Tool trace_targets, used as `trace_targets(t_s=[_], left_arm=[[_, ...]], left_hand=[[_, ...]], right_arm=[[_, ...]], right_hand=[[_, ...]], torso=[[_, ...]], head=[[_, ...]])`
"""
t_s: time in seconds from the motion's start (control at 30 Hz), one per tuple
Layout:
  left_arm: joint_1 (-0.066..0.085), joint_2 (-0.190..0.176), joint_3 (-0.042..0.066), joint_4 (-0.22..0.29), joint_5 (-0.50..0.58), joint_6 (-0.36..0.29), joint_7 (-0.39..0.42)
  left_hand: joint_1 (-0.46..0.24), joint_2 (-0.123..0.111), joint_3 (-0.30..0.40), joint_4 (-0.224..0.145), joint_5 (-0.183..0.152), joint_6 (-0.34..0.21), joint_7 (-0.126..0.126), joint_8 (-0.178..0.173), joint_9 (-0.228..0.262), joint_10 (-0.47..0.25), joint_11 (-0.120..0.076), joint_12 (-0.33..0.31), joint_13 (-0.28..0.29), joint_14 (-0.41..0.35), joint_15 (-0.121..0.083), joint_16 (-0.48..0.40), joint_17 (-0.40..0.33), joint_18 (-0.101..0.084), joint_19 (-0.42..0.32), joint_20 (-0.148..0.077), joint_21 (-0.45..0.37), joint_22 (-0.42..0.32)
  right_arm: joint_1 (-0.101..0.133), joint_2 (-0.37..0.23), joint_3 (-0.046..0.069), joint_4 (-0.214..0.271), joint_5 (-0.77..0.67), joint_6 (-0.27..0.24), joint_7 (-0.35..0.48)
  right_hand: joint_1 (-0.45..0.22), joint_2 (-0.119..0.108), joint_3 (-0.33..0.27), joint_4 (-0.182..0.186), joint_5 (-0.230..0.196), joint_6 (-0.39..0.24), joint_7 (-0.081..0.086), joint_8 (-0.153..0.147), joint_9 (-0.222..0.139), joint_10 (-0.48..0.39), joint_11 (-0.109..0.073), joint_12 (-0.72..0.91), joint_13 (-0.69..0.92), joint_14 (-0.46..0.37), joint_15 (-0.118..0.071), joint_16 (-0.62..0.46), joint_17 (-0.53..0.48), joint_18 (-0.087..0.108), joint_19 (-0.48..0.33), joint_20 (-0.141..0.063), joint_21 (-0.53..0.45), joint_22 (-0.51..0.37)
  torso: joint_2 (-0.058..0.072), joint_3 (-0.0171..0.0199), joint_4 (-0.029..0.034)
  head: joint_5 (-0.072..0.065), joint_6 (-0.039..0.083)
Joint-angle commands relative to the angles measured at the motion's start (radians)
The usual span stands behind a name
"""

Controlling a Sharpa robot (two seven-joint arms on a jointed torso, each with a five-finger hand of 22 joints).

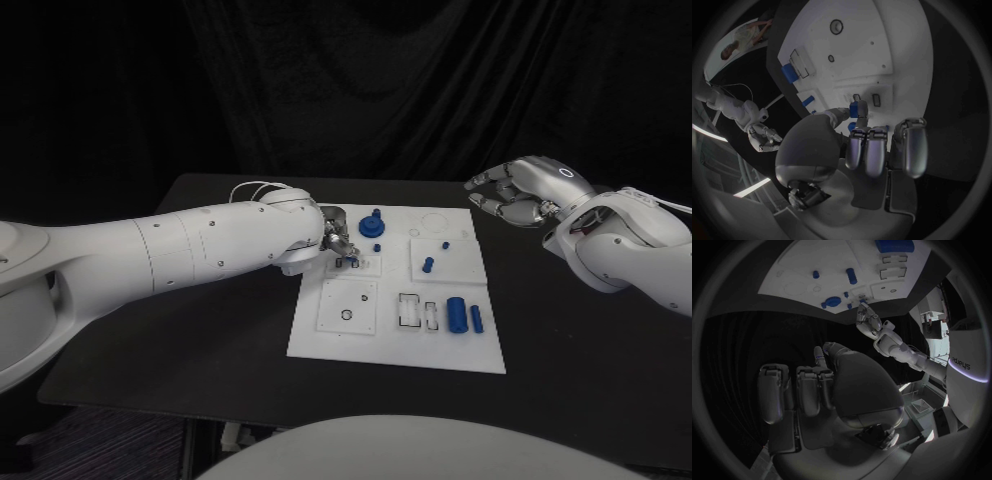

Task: Assemble the parts on the task board

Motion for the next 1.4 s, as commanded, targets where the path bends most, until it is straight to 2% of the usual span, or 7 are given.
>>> trace_targets(t_s=[0.03, 0.5, 0.93, 1.1, 1.4], left_arm=[[-0.004, 0.005, 0.001, -0.001, -0.002, 0.024, -0.005], [-0.014, 0.010, 0.001, -0.007, -0.002, 0.023, -0.001], [-0.019, 0.013, 0.001, -0.010, -0.002, 0.015, 0.003], [-0.021, 0.012, 0.001, -0.011, -0.002, 0.010, 0.006], [-0.022, 0.013, 0.001, -0.012, -0.002, 0.001, 0.011]], left_hand=[[-0.004, 0.010, 0.048, -0.044, 0.006, 0.000, -0.004, 0.000, 0.001, 0.102, 0.001, 0.004, 0.263, 0.102, 0.000, 0.003, 0.263, 0.000, 0.008, -0.001, -0.007, 0.203], [-0.008, 0.014, 0.049, -0.045, 0.005, -0.001, -0.004, 0.000, 0.001, 0.102, 0.002, 0.004, 0.263, 0.102, 0.001, 0.003, 0.263, 0.001, 0.005, -0.001, -0.013, 0.201], [-0.011, 0.018, 0.049, -0.044, 0.005, -0.001, -0.003, 0.000, 0.001, 0.102, 0.003, 0.004, 0.263, 0.102, 0.001, 0.003, 0.263, 0.002, 0.003, 0.000, -0.017, 0.200], [-0.013, 0.020, 0.050, -0.044, 0.006, -0.001, -0.003, 0.000, 0.001, 0.102, 0.003, 0.004, 0.263, 0.102, 0.002, 0.003, 0.263, 0.003, 0.001, 0.000, -0.020, 0.199], [-0.014, 0.023, 0.050, -0.046, 0.008, -0.001, -0.003, 0.000, 0.001, 0.102, 0.004, 0.004, 0.263, 0.102, 0.002, 0.003, 0.263, 0.003, 0.000, 0.000, -0.022, 0.198]], right_arm=[[-0.002, -0.001, 0.001, 0.002, -0.002, 0.002, -0.015], [-0.002, -0.001, 0.001, 0.003, -0.002, 0.004, -0.016], [-0.002, 0.000, 0.001, 0.002, -0.002, 0.006, -0.016], [-0.002, 0.000, 0.001, 0.002, -0.002, 0.006, -0.016], [-0.002, -0.001, 0.001, 0.001, -0.002, 0.008, -0.017]], right_hand=[[-0.004, -0.008, 0.005, 0.001, 0.005, 0.004, 0.002, 0.000, -0.001, 0.102, 0.007, 0.003, 0.263, 0.107, 0.005, 0.003, 0.263, -0.003, 0.077, 0.009, -0.003, 0.246], [-0.004, -0.008, 0.005, 0.001, 0.005, 0.004, 0.002, 0.000, -0.001, 0.102, 0.007, 0.003, 0.263, 0.107, 0.005, 0.003, 0.263, -0.003, 0.077, 0.009, -0.003, 0.246], [-0.004, -0.008, 0.005, 0.001, 0.005, 0.004, 0.002, 0.000, -0.001, 0.102, 0.007, 0.003, 0.263, 0.107, 0.005, 0.003, 0.263, -0.003, 0.077, 0.009, -0.003, 0.246], [-0.004, -0.008, 0.005, 0.001, 0.005, 0.004, 0.002, 0.000, -0.001, 0.102, 0.007, 0.003, 0.263, 0.107, 0.005, 0.003, 0.263, -0.003, 0.077, 0.009, -0.003, 0.246], [-0.004, -0.008, 0.005, 0.001, 0.005, 0.004, 0.002, 0.000, -0.001, 0.102, 0.007, 0.003, 0.263, 0.107, 0.005, 0.003, 0.263, -0.003, 0.077, 0.009, -0.003, 0.246]], torso=[[0.000, 0.0001, -0.0010], [0.001, -0.0002, -0.0009], [0.000, -0.0016, -0.0013], [-0.001, -0.0018, -0.0011], [0.000, 0.0000, -0.0007]], head=[[0.001, 0.000], [-0.002, 0.000], [0.003, 0.000], [0.000, 0.000], [0.001, 0.000]])
